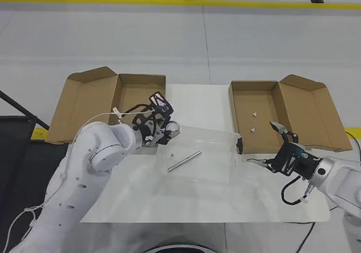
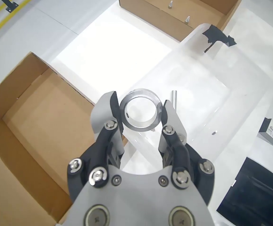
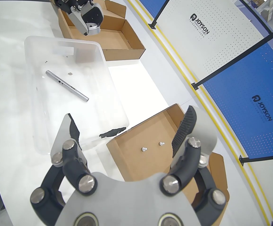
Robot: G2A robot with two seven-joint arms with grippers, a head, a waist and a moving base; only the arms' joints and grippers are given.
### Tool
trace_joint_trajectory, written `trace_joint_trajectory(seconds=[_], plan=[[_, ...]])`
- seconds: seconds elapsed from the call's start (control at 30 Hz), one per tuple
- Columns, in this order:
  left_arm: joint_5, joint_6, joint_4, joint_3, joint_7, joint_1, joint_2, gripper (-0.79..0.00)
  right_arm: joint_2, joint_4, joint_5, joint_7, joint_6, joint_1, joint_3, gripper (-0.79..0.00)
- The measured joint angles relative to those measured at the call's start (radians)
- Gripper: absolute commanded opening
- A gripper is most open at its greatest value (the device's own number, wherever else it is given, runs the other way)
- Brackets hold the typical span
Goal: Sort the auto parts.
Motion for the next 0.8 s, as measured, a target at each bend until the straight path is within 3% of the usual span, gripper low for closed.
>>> trace_joint_trajectory(seconds=[0.3,0.6,0.8], plan=[[-0.006,0.022,0.003,0.004,0.063,0.016,-0.001,-0.785,0.000,0.000,0.000,0.000,0.000,0.000,0.000,0.000],[-0.240,0.109,0.045,-0.120,0.325,0.063,-0.003,-0.785,0.000,0.000,0.000,0.000,0.000,0.000,0.000,0.000],[-0.214,0.137,0.051,-0.154,0.336,0.082,0.004,-0.785,0.000,0.000,0.000,0.000,0.000,0.000,0.000,0.000]])
